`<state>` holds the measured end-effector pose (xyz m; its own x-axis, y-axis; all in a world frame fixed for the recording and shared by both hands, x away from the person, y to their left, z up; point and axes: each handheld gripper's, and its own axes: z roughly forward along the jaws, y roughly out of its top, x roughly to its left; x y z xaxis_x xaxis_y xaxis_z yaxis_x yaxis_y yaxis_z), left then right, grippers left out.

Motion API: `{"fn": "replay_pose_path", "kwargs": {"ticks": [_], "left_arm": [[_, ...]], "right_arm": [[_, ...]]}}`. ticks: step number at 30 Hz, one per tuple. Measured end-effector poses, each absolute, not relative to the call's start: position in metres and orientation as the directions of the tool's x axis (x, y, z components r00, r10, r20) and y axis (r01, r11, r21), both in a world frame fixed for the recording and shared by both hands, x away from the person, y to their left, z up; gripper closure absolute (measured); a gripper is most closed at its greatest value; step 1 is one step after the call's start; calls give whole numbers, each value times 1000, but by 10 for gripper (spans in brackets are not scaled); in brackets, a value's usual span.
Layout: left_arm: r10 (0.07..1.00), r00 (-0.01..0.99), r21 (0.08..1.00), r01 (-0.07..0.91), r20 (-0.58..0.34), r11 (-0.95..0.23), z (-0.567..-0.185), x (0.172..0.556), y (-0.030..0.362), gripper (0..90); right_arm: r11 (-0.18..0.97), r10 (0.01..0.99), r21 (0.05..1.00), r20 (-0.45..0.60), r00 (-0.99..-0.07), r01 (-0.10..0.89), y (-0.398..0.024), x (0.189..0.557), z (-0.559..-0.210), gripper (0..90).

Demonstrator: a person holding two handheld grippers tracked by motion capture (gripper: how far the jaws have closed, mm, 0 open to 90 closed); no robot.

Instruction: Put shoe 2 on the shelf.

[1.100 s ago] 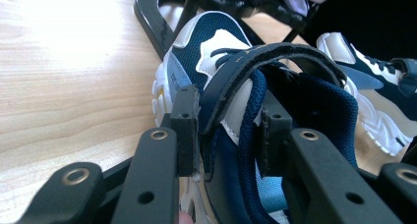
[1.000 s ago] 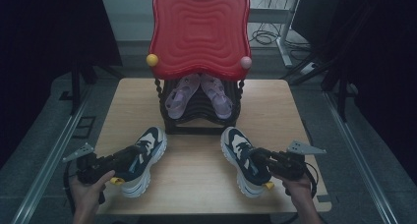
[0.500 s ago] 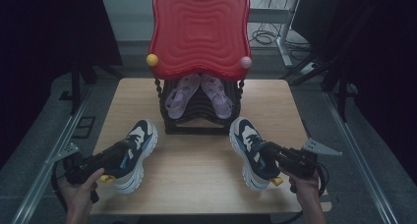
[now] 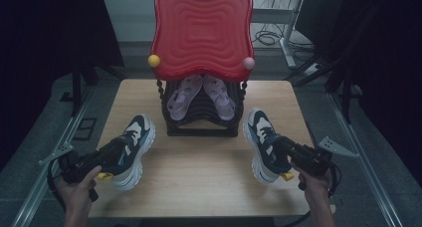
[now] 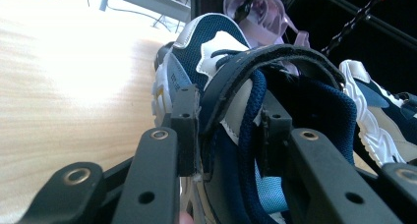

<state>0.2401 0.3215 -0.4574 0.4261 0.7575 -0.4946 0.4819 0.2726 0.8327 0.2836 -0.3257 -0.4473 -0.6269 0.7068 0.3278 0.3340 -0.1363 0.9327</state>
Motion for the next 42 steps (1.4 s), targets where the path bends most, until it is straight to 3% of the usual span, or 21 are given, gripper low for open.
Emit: {"fn": "replay_pose_path", "kwargs": {"ticks": [42], "left_arm": [[738, 475, 873, 346, -479, 344, -378, 309, 324, 684]], "right_arm": [[-257, 741, 952, 305, -598, 166, -330, 346, -380, 716]]}}
